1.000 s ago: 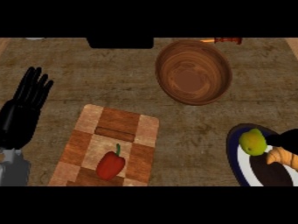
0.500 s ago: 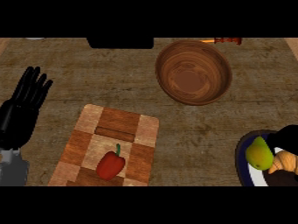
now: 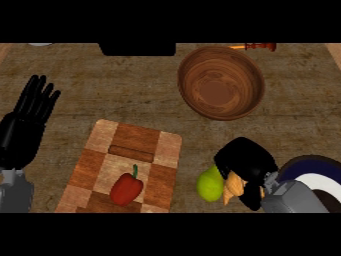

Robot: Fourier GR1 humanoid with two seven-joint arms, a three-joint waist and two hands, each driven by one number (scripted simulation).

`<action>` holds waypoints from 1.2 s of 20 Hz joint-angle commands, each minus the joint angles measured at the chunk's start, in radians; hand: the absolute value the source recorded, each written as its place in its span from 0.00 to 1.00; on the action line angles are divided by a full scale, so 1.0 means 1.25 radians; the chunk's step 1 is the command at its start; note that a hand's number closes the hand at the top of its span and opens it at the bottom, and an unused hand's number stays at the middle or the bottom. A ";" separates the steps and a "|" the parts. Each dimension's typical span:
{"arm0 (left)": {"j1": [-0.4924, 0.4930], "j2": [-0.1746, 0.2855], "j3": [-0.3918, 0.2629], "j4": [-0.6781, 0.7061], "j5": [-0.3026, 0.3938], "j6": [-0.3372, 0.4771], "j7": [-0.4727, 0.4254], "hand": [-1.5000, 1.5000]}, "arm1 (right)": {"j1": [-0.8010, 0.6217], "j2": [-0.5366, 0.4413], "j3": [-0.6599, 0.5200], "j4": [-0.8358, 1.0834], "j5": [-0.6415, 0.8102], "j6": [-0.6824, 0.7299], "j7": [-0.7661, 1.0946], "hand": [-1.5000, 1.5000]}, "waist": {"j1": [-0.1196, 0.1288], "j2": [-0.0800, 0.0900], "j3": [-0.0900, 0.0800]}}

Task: Pick the croissant from the plate and place it in the bowl

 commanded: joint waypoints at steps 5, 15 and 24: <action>0.057 0.001 0.005 -0.021 0.013 -0.023 -0.004 0.50 | -0.034 0.214 0.070 -0.171 0.031 -0.022 0.265 1.00 | 0.001 0.001 0.002; -0.025 0.008 0.007 -0.012 -0.004 0.006 0.025 0.50 | -0.202 0.219 -0.021 -0.406 0.028 0.053 0.532 1.00 | -0.004 0.001 0.002; -0.002 -0.022 -0.011 0.020 -0.023 -0.008 -0.020 0.50 | -0.366 0.219 -0.232 -0.229 0.029 -0.044 0.508 1.00 | 0.002 0.005 0.003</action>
